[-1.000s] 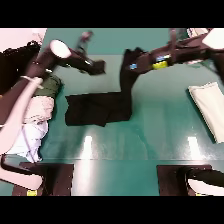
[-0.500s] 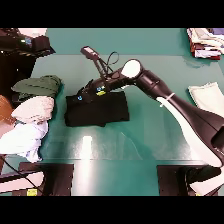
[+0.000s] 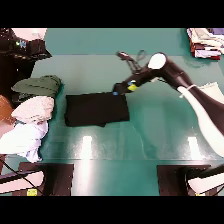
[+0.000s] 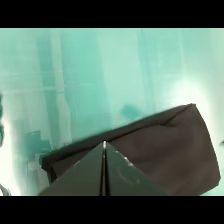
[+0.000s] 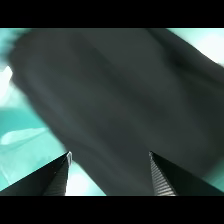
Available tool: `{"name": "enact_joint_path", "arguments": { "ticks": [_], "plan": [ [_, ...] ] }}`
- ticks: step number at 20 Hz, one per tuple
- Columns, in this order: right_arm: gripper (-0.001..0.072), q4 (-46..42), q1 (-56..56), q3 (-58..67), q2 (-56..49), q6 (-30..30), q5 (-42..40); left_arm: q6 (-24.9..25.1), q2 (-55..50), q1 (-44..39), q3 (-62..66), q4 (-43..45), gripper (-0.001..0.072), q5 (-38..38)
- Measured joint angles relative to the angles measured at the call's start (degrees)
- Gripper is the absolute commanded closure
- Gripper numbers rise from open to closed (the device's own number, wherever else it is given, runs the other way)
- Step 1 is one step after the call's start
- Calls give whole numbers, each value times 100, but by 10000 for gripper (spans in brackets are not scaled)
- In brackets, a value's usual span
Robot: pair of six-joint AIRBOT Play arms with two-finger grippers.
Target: Fold the shirts.
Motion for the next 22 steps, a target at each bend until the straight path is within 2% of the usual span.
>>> {"name": "enact_joint_path", "arguments": {
  "ticks": [2,7,11,12,15,16,17,22],
  "plan": [
    [33,-26,-435,-629,188,131,-201,24,0,2,0,-52,682,-2],
    [35,662,-909,-1587,85,151,-586,76,0,2,0,-140,682,39],
    [39,1414,-595,-1521,-466,13,-599,175,0,2,0,-212,682,92],
    [90,1582,-466,-1416,-621,2,-584,192,0,2,0,-225,681,98],
    [437,1738,-63,-1016,-1029,-26,-570,225,0,2,0,-264,681,138],
    [612,1733,44,-887,-1115,-37,-610,232,0,2,0,-297,682,140],
    [695,1759,136,-752,-1178,-50,-645,234,0,2,0,-352,682,146],
    [695,1886,153,-157,-1272,-146,-728,249,0,-179,0,-682,682,223]
  ]
}}
